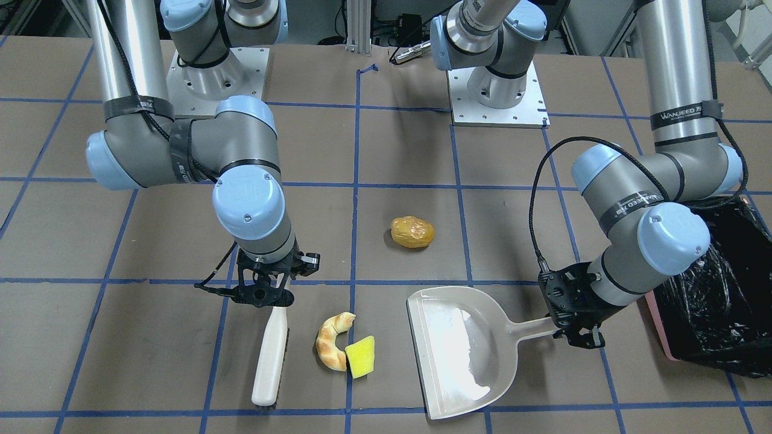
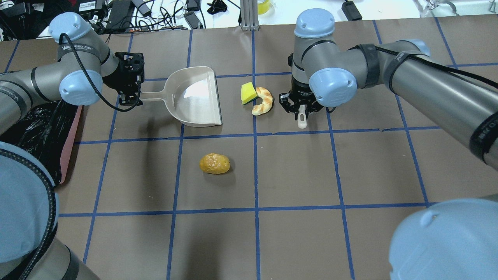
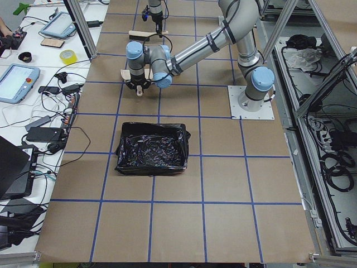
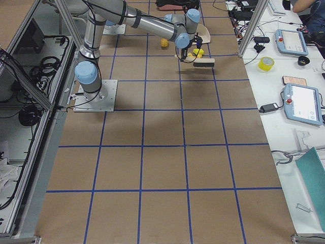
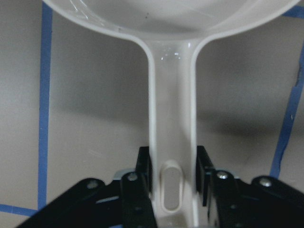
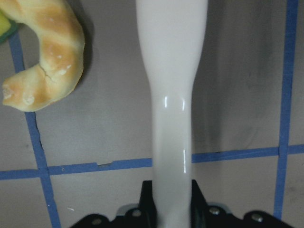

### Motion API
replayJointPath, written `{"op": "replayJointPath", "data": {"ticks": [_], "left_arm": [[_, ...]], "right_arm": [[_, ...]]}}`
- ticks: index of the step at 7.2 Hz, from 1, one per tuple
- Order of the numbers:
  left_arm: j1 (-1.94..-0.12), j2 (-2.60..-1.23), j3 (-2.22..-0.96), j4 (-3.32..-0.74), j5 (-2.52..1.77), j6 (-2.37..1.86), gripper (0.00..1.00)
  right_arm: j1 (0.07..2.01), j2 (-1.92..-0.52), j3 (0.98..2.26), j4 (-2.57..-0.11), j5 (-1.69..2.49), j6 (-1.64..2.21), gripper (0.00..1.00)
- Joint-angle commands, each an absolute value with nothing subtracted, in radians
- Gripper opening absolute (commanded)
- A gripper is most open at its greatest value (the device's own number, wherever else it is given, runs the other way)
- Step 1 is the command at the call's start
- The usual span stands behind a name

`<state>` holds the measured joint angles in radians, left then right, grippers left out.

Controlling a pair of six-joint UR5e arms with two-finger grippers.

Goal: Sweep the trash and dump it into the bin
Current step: 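Carry the brush with the right gripper behind the sponge and bread roll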

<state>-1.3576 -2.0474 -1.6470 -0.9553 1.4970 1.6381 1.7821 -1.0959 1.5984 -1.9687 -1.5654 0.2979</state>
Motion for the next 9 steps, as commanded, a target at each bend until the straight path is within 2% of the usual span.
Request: {"op": "replayJointPath", "data": {"ticks": [1, 7, 9], "left_arm": [[-1.361, -2.037, -1.646, -0.956, 1.496, 1.634, 0.00], [-1.384, -2.054, -1.646, -0.963, 1.499, 1.629, 0.00], [-1.388, -2.056, -1.646, -0.963, 1.500, 1.629, 0.00]], "right_arm": [[1.821, -1.060, 1.563, -1.970, -1.545, 0.366, 0.00], [1.933, -1.000, 1.552, -2.066, -1.470, 0.576, 0.00], [1.977, -0.964, 1.490, -2.069, -1.428, 0.673, 0.00]]}}
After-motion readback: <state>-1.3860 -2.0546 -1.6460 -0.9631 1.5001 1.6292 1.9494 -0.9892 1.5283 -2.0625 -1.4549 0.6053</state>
